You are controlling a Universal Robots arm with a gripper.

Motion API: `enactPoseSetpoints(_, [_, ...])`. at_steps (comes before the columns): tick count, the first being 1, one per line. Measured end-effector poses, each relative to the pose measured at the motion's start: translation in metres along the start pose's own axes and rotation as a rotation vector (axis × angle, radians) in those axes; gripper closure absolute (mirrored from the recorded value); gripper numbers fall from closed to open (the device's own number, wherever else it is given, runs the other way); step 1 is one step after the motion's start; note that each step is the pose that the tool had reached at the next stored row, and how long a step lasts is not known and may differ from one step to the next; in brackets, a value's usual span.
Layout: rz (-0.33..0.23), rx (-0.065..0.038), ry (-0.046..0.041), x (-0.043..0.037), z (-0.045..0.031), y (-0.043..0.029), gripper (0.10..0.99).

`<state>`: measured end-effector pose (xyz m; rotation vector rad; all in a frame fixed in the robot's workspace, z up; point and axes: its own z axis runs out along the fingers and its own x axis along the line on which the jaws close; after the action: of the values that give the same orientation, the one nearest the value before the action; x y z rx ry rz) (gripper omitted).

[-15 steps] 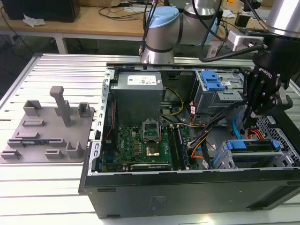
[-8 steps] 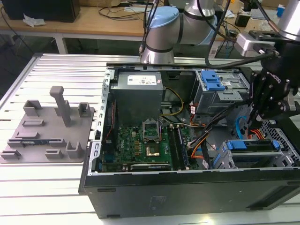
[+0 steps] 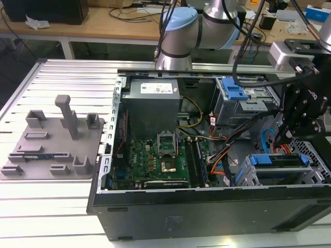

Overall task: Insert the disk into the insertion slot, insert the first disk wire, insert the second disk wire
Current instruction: 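Insert the second disk wire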

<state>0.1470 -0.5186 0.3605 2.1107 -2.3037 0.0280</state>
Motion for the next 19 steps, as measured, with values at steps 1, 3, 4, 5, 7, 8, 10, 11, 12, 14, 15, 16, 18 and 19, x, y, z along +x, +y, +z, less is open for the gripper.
enactPoseSetpoints(1, [0.000, 0.000, -0.0052, 0.0032, 0.0002, -0.0004, 0.925])
enactPoseSetpoints(3, [0.000, -0.001, -0.0145, 0.0063, 0.0006, -0.0008, 0.925])
enactPoseSetpoints(4, [0.000, -0.001, -0.0164, 0.0075, 0.0008, -0.0009, 0.925])
enactPoseSetpoints(5, [0.000, -0.002, -0.0166, 0.0076, 0.0008, -0.0009, 0.925])
enactPoseSetpoints(7, [0.000, -0.002, -0.0211, 0.0103, 0.0009, -0.0011, 0.925])
enactPoseSetpoints(8, [0.000, -0.002, -0.0245, 0.0127, 0.0011, -0.0014, 0.925])
enactPoseSetpoints(10, [0.000, -0.003, -0.0304, 0.0160, 0.0021, -0.0016, 0.925])
enactPoseSetpoints(11, [0.000, -0.003, -0.0300, 0.0160, 0.0024, -0.0016, 0.925])
enactPoseSetpoints(12, [0.000, -0.003, -0.0301, 0.0161, 0.0025, -0.0017, 0.925])
enactPoseSetpoints(14, [0.000, -0.003, -0.0307, 0.0163, 0.0030, -0.0017, 0.925])
enactPoseSetpoints(15, [0.000, -0.003, -0.0306, 0.0164, 0.0032, -0.0017, 0.925])
enactPoseSetpoints(16, [0.000, -0.003, -0.0305, 0.0168, 0.0036, -0.0020, 0.925])
enactPoseSetpoints(18, [0.000, -0.003, -0.0303, 0.0175, 0.0045, -0.0029, 0.925])
enactPoseSetpoints(19, [0.000, -0.003, -0.0304, 0.0179, 0.0054, -0.0030, 0.925])
